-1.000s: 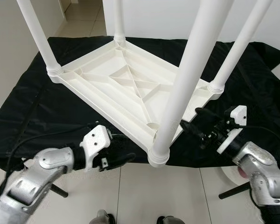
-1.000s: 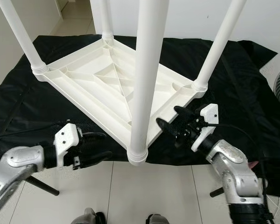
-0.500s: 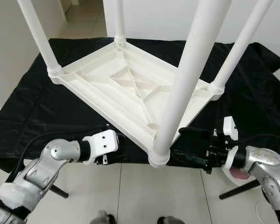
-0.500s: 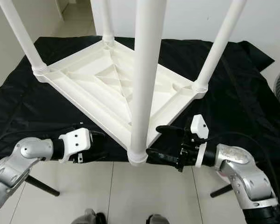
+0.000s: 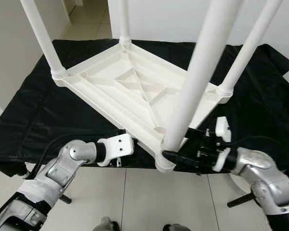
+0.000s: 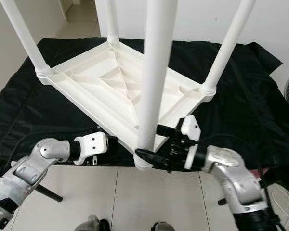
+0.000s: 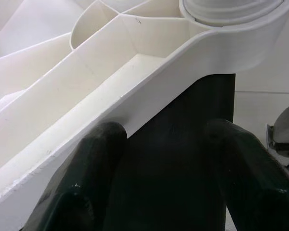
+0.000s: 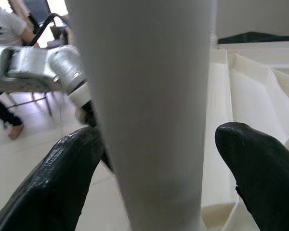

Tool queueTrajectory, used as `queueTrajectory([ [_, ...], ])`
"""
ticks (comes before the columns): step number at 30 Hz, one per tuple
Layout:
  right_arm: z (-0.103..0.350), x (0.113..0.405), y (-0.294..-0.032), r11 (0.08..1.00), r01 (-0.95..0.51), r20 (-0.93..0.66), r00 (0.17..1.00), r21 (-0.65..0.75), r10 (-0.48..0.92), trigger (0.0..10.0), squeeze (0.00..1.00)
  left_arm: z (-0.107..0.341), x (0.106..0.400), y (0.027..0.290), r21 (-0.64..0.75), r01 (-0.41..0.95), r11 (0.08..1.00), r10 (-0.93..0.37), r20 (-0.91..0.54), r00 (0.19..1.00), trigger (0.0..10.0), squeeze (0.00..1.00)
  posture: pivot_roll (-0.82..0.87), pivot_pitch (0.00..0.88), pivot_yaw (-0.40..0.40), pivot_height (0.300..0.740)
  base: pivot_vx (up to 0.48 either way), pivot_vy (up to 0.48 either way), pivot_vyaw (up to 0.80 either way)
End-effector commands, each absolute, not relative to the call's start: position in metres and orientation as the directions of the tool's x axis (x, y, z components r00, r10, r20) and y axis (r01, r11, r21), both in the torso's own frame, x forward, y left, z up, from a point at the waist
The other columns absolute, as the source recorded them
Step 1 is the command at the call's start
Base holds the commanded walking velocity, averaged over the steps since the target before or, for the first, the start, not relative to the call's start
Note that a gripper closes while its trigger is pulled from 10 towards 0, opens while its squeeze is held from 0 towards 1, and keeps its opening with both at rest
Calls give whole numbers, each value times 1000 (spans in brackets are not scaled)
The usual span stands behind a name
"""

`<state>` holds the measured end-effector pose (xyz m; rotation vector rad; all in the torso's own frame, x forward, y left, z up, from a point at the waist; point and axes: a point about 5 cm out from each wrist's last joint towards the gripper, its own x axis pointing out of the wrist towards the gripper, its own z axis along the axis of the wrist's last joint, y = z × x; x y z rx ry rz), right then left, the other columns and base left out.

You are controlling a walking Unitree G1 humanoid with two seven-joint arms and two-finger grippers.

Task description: Building children table

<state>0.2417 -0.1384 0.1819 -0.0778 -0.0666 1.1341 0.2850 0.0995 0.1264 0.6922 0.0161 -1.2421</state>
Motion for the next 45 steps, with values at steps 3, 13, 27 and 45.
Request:
queueTrajectory([
  [3,182,245,-124,498,-861,71,493,-101,867,10000,0,137,292,82,505,832,228,-871,-276,406,10000,0,-103,67,60,740,0,0,0],
  [13,181,252,-144,563,-820,69,559,-98,826,10000,0,155,294,51,513,823,245,-910,-170,377,10000,0,-104,66,65,740,0,0,0],
  [27,178,265,-214,748,-643,10,758,-164,653,10000,0,164,285,39,480,846,232,-940,-113,323,10000,0,-132,84,76,740,0,0,0],
  [45,183,289,-225,843,-517,95,841,-147,532,10000,0,181,280,69,236,861,450,-889,32,456,10000,0,-115,109,39,740,0,0,0],
])
